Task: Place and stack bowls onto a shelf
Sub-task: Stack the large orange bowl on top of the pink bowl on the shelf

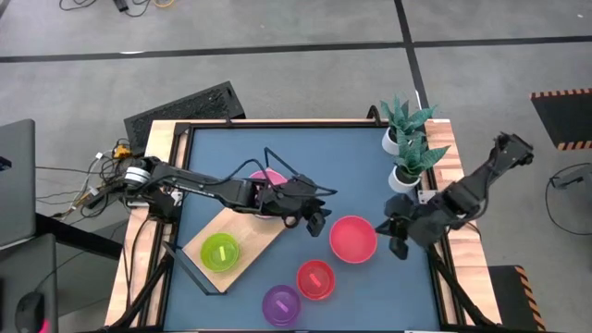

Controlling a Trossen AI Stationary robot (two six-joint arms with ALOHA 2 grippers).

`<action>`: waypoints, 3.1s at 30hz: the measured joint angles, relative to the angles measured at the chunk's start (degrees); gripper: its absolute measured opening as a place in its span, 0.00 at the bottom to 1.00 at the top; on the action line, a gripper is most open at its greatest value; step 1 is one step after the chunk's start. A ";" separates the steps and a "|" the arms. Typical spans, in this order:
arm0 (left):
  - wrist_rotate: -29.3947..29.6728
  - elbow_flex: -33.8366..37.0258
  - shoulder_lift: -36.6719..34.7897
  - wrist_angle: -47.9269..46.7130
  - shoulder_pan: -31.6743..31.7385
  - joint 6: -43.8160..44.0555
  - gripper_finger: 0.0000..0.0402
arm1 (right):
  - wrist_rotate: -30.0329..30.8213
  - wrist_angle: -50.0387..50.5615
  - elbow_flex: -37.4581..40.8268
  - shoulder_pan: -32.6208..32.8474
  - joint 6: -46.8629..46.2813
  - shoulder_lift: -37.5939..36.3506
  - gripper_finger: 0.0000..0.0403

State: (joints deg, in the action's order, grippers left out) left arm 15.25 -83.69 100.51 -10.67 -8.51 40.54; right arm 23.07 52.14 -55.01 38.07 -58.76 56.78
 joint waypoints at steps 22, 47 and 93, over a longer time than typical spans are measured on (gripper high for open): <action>1.22 0.12 0.96 2.85 -0.72 -2.59 0.41 | 4.89 13.20 0.05 12.22 -14.64 -0.15 0.22; 0.10 0.08 0.92 12.73 -3.12 -4.13 0.47 | 17.93 -5.58 -0.02 9.37 21.74 -28.22 0.22; -10.38 -20.05 11.27 18.59 -1.69 -3.17 0.54 | 18.84 3.36 -0.02 9.35 19.58 -31.33 0.22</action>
State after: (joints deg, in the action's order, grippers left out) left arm 4.86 -103.74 111.78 7.92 -10.20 37.37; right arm 41.91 55.51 -55.02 47.42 -39.18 25.45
